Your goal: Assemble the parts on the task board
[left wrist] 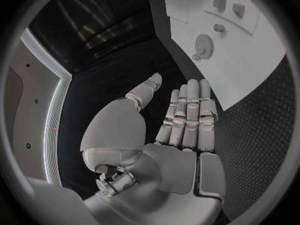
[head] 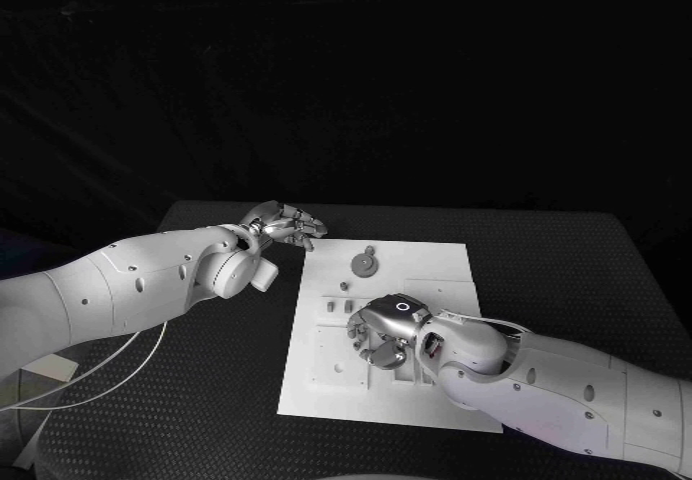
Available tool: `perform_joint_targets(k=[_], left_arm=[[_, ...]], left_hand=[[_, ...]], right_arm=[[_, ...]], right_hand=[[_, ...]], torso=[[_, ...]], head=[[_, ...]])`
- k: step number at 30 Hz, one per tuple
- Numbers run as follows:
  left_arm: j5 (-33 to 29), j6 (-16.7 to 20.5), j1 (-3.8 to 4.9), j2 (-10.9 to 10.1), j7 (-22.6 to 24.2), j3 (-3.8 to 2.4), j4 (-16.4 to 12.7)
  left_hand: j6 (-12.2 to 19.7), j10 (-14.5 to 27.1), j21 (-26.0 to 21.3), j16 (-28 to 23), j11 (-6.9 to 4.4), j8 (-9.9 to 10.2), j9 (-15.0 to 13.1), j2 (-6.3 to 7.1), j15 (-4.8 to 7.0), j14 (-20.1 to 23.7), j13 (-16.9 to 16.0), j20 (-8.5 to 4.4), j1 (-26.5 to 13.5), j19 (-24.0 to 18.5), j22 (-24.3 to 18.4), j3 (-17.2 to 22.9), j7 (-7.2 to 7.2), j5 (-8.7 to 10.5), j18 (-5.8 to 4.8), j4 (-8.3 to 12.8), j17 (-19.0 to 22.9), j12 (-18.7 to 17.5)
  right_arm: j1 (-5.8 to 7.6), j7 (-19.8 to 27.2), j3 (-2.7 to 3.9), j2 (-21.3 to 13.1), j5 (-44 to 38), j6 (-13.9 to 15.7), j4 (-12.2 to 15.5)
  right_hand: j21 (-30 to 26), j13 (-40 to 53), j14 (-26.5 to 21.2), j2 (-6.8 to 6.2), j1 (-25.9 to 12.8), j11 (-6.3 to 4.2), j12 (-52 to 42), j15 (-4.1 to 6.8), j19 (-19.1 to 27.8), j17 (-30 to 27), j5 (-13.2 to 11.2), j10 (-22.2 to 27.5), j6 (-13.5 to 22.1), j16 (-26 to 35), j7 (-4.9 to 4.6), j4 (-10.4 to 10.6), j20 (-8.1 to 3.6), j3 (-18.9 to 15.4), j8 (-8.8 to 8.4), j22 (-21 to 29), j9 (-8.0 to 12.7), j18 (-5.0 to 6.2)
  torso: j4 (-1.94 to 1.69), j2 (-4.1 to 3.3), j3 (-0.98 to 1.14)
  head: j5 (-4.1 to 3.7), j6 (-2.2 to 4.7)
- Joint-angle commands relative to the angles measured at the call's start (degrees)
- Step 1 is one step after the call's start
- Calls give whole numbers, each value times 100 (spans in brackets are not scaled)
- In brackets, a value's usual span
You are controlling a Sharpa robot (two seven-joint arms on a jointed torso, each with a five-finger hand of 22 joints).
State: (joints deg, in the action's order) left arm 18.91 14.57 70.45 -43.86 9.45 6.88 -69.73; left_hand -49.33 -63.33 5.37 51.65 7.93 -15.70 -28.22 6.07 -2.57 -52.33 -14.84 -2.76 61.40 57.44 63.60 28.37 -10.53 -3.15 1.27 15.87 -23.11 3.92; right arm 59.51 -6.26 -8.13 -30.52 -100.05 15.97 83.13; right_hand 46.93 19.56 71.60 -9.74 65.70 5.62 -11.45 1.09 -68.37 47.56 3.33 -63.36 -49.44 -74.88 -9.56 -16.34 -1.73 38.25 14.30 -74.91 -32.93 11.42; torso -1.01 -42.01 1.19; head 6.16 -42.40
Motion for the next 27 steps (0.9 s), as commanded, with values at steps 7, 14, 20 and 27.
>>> perform_joint_targets(k=[7, 14, 20, 27], left_arm=[[-32, -19, 8, -7, 84, -5, -4], [-32, -13, 7, -30, 163, -4, -13], [-33, -24, 7, -31, 208, -4, -10], [-42, -31, 7, -43, 213, -4, -10]], left_hand=[[28, -3, -32, -24, 26, -38, 7, -5, -27, 12, -8, -7, -61, 54, -6, -35, 3, -15, 15, -8, -8, 18], [25, -7, -33, -25, 24, -40, 7, -10, -26, 11, -10, -7, -61, 57, -6, -36, 4, -16, 16, -8, -9, 20], [19, -17, -36, -26, 20, -45, 6, -19, -25, 9, -15, -7, -61, 61, -8, -37, 7, -16, 16, -10, -12, 25], [14, -23, -38, -26, 18, -49, 5, -21, -24, 8, -17, -8, -61, 62, -8, -38, 9, -15, 16, -9, -14, 28]], right_arm=[[172, 32, 93, -459, -14, 394, 465], [407, 23, 444, -875, 85, 199, 772], [616, 49, 533, -1138, 85, -1, 776], [771, 160, 622, -1445, 139, -772, 571]], right_hand=[[-27, -9, 5, -60, -16, 4, 12, -32, -7, 6, 17, 15, -16, -11, 6, 13, 35, -55, -8, -117, 1, 358], [-21, -9, 46, -74, -71, -38, -29, 9, -43, -15, 18, -96, 107, -10, -17, 67, 27, -59, -76, -108, 54, 358], [-26, -32, 52, -151, -114, -25, -3, -5, -42, -24, 18, -72, 124, -7, -36, 127, 28, -56, -82, -107, 73, 358], [-126, -188, -127, -447, -228, 128, 230, -154, 114, -43, 19, 288, 618, 52, 89, 433, 96, 19, -316, -96, 230, 358]], torso=[[10, -2, 8], [24, -1, 7], [22, 4, 1], [-26, 0, -13]], head=[[-39, 74], [-85, 143], [-126, 195], [-227, 239]])
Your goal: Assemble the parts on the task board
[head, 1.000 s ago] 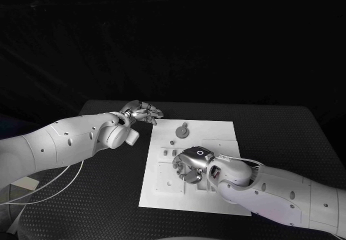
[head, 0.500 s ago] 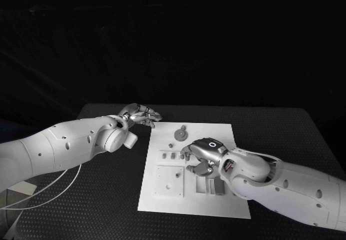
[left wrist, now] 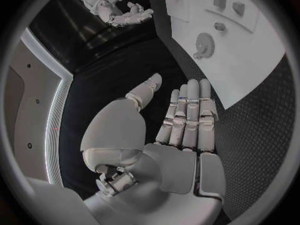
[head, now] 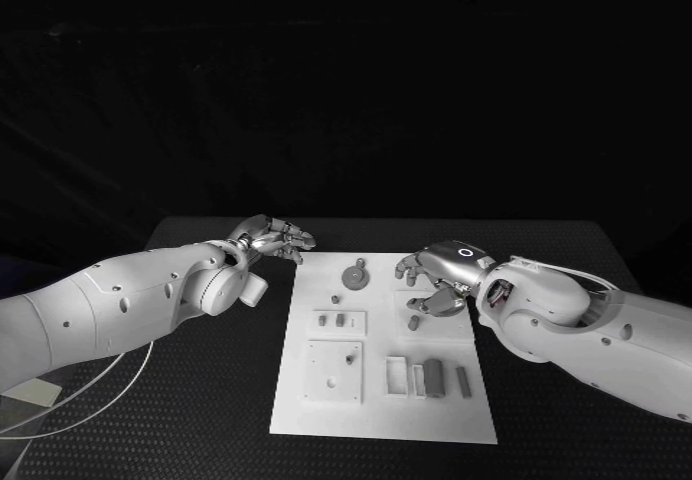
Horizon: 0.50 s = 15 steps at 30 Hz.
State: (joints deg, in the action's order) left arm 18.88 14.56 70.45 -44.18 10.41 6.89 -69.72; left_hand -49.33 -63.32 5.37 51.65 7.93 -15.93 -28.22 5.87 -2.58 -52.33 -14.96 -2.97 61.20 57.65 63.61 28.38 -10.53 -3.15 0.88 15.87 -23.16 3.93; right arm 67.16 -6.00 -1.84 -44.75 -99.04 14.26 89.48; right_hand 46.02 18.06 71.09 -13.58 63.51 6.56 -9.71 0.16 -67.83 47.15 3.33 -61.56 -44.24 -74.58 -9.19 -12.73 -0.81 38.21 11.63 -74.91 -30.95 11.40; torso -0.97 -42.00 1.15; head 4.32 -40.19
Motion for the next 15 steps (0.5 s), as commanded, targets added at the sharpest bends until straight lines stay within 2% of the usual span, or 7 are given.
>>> perform_joint_targets(k=[1, 2, 4, 7, 11, 15], left_arm=[[-42, -25, 7, -14, 116, -4, -4], [-46, -23, 7, -15, 117, -4, 1], [-49, -22, 7, -6, 117, -4, 4], [-49, -39, 7, -2, 104, -4, -2], [-50, -37, 7, 13, 112, -4, 12], [-50, -45, 7, 16, 110, -4, 9]], left_hand=[[14, -24, -39, -27, 18, -26, 6, -1, -24, 7, -6, 14, -41, 41, -9, -39, 9, -15, 55, -9, -9, 28], [14, -24, -39, -27, 17, -26, 5, -1, -24, 7, -6, 13, -41, 41, -10, -39, 9, -15, 55, -8, -9, 28], [13, -25, -40, -27, 17, -26, 5, -1, -24, 7, -6, 13, -41, 41, -10, -40, 9, -15, 55, -8, -9, 28], [13, -26, -40, -27, 17, -27, 6, 1, -23, 7, -7, 14, -41, 41, -10, -41, 10, -15, 54, -7, -10, 28], [15, -26, -42, -29, 16, -26, 6, 4, -24, 8, -8, 14, -43, 41, -11, -44, 9, -15, 54, -6, -10, 28], [16, -26, -44, -30, 16, -26, 7, 3, -24, 8, -8, 14, -44, 42, -11, -45, 9, -15, 54, -6, -11, 27]], right_arm=[[8, 144, -7, -35, 39, -693, -97], [8, 142, -7, -37, 39, -724, -104], [12, 144, -9, -53, 34, -825, -144], [12, 160, -15, -21, 31, -910, -234], [11, 173, -77, 37, 12, -1025, -296], [7, 187, -186, 72, 12, -1145, -331]], right_hand=[[-39, -53, -104, -111, -3, 49, 59, -73, 79, 6, 17, 107, 109, 10, 8, 125, 13, 33, -41, -102, 40, 360], [-40, -64, -116, -131, -3, 53, 62, -80, 87, 9, 16, 109, 112, 2, 19, 157, 19, 35, -33, -105, 43, 360], [-45, -97, -150, -159, -14, 72, 84, -98, 111, 15, 15, 143, 113, -13, 103, 235, 34, 26, -8, -111, 49, 360], [-44, -121, -173, -163, -11, 76, 82, -103, 130, 17, 14, 138, 15, -30, 77, 297, 40, 9, 71, -116, 31, 360], [-38, -131, -177, -151, 0, 74, 74, -102, 130, 17, 14, 125, -13, -42, 62, 321, 40, -1, 100, -118, 27, 360], [-35, -144, -182, -146, -2, 72, 67, -99, 135, 16, 13, 115, -56, -54, 47, 353, 41, -20, 139, -118, 20, 360]], torso=[[-18, -1, -8], [-18, -1, -8], [-4, -6, 0], [-17, -7, 3], [1, -8, 6], [-12, -6, 9]], head=[[-44, 38], [-44, 38], [-39, 53], [-62, 48], [-50, 56], [-49, 41]])
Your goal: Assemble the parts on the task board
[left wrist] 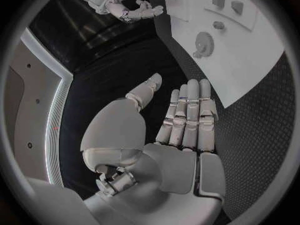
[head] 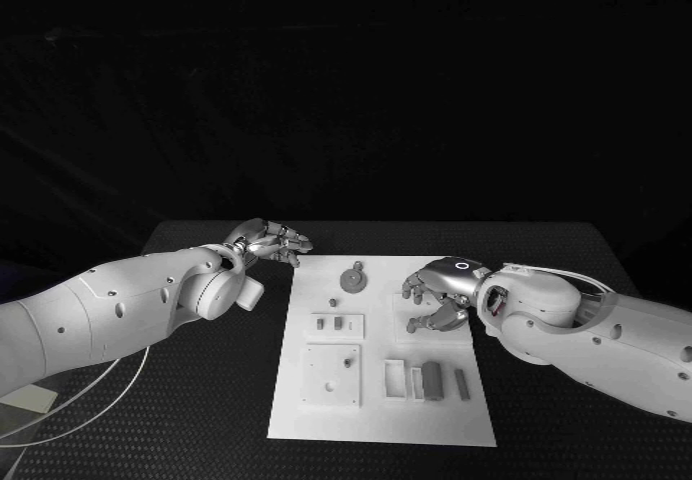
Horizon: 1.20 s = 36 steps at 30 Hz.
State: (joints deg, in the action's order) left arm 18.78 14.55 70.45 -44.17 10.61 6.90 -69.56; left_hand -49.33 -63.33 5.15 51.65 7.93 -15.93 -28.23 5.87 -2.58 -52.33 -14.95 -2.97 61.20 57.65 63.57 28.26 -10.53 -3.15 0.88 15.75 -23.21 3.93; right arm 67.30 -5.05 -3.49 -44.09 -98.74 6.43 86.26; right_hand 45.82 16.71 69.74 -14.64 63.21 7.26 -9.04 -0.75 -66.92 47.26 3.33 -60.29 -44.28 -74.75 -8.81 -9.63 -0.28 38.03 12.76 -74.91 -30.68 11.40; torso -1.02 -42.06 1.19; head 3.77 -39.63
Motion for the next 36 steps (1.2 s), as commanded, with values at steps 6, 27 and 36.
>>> perform_joint_targets(k=[6, 27, 36], left_arm=[[-40, -44, 7, -4, 83, -5, 1], [-49, -70, 7, 4, 66, -5, -1], [-49, -83, 7, 1, 53, -5, -3]], left_hand=[[17, -26, -23, -31, 16, -26, 8, 2, -24, 9, -10, 13, -44, 43, -7, -34, 9, -15, 54, 5, -7, 27], [18, -26, -28, -34, 17, -28, 9, -4, -24, 9, -12, 14, -53, 45, -9, -40, 8, -15, 52, 0, -9, 25], [19, -25, -31, -35, 17, -28, 10, -8, -25, 9, -13, 15, -61, 46, -10, -43, 8, -15, 51, -5, -11, 24]], right_arm=[[-24, 67, -41, -18, -68, -456, 21], [-189, 53, -220, 305, -401, -27, -198], [-201, 29, -225, 330, -565, 60, -221]], right_hand=[[-13, -20, -52, -39, 50, -3, -8, -4, 49, 1, 14, -21, -84, -44, 0, 50, -14, -12, 57, -118, -12, 360], [59, -13, 157, 616, 285, -196, -257, 184, -121, -65, 16, -492, -607, -87, -89, -315, -104, -57, 370, -109, -47, 360], [57, -17, 198, 860, 272, -253, -315, 240, -146, -85, 18, -639, -762, -70, -31, -471, -110, -19, 423, -107, -25, 360]], torso=[[-9, 1, 0], [-9, 0, -9], [-6, 3, -9]], head=[[11, -40], [7, -67], [7, -74]])
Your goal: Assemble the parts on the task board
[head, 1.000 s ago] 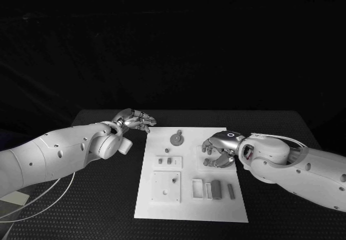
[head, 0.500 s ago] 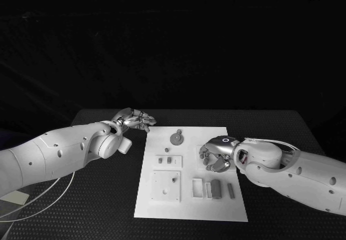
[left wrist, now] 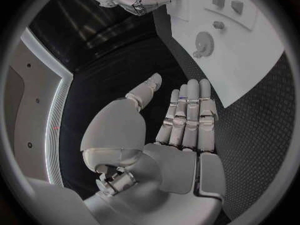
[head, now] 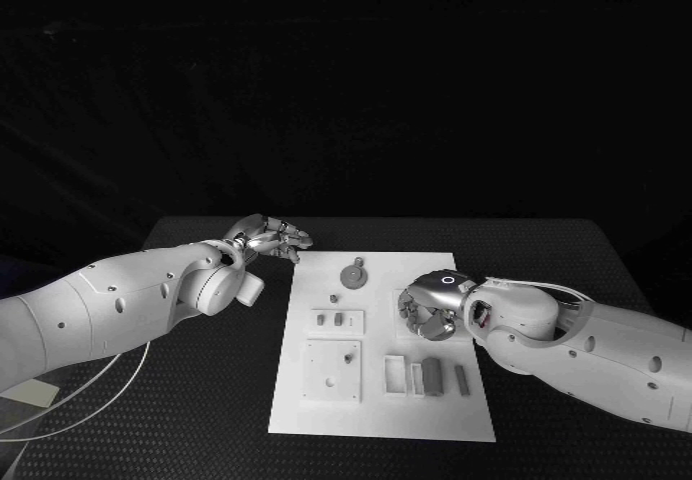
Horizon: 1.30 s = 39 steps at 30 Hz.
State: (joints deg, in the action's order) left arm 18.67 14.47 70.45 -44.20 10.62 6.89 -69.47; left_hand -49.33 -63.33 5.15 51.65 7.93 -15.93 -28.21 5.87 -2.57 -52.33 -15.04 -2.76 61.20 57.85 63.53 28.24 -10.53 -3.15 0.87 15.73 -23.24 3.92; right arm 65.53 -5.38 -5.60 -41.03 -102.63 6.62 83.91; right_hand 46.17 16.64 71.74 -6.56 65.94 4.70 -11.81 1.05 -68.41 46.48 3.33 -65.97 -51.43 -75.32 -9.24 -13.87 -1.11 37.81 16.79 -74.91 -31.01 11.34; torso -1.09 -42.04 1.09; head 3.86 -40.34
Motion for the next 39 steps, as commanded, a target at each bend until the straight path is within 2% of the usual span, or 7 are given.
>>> perform_joint_targets(k=[1, 9, 15, 27, 30, 34, 39], left_arm=[[-38, -75, 7, 3, 51, -5, -12], [-38, -81, 7, 4, 43, -5, -11], [-38, -83, 7, 3, 36, -5, -9], [-38, -89, 6, 10, 39, -5, 1], [-38, -98, 6, 14, 37, -5, 10], [-38, -103, 6, 20, 36, -5, 22], [-39, -107, 6, 23, 28, -5, 27]], left_hand=[[19, -25, -31, -36, 17, -28, 8, -9, -25, 10, -5, -6, -62, 25, -6, -42, 8, -15, 52, -3, -7, 24], [21, -23, -35, -38, 18, -28, 9, -15, -26, 11, -6, -6, -71, 26, -8, -45, 7, -15, 51, -10, -9, 22], [22, -22, -36, -39, 18, -28, 10, -18, -26, 11, -6, -6, -73, 26, -8, -45, 7, -15, 51, -12, -9, 21], [24, -19, -41, -42, 19, -28, 11, -21, -26, 13, -7, -7, -73, 25, -10, -46, 7, -15, 51, -12, -11, 19], [25, -19, -42, -43, 19, -29, 11, -22, -26, 13, -8, -7, -74, 25, -10, -46, 7, -15, 51, -12, -11, 18], [25, -18, -44, -44, 19, -29, 12, -23, -26, 14, -8, -7, -75, 25, -11, -47, 7, -15, 51, -13, -12, 18], [27, -16, -46, -45, 20, -29, 13, -24, -27, 15, -9, -6, -79, 25, -12, -49, 6, -15, 50, -14, -13, 17]], right_arm=[[-24, 56, -15, 24, -181, 54, 10], [-36, -24, -16, 21, -449, 119, 36], [-50, -94, -15, 11, -496, 265, 67], [-59, -181, -11, -60, -587, 737, 243], [-58, -181, 45, -118, -586, 822, 382], [-56, -181, 222, -162, -585, 847, 623], [-49, -153, 291, -159, -488, 875, 880]], right_hand=[[22, -11, 0, 64, -5, -1, -41, 65, 0, -8, 18, -82, -60, -12, 16, -62, -27, 5, 23, -108, 10, 366], [48, 53, 57, 429, 56, -159, -230, 223, -61, -8, 19, -477, -463, -10, 171, -269, -49, 117, 203, -114, -34, 366], [39, 148, 133, 337, 132, -239, -326, 298, -154, -24, 24, -627, -606, 23, 228, -151, -62, 528, 246, -96, -67, 366], [43, 216, 183, 310, 177, -284, -377, 343, -223, -24, 22, -713, -693, 41, 269, -142, -90, 695, 282, -98, -116, 366], [46, 227, 190, 287, 173, -291, -386, 350, -235, -21, 21, -730, -708, 40, 275, -132, -91, 706, 291, -100, -128, 366], [49, 238, 195, 262, 164, -298, -392, 357, -246, -18, 20, -743, -719, 41, 280, -117, -91, 715, 296, -102, -139, 366], [49, 241, 197, 254, 164, -301, -393, 360, -250, -17, 20, -746, -723, 42, 282, -113, -92, 720, 298, -102, -143, 366]], torso=[[0, 2, -1], [2, 0, 3], [2, 0, 5], [3, 1, 5], [10, 3, 8], [10, 3, 2], [1, 2, 1]], head=[[-5, -5], [-4, -12], [-3, -17], [6, -15], [18, -13], [33, -2], [41, -4]])
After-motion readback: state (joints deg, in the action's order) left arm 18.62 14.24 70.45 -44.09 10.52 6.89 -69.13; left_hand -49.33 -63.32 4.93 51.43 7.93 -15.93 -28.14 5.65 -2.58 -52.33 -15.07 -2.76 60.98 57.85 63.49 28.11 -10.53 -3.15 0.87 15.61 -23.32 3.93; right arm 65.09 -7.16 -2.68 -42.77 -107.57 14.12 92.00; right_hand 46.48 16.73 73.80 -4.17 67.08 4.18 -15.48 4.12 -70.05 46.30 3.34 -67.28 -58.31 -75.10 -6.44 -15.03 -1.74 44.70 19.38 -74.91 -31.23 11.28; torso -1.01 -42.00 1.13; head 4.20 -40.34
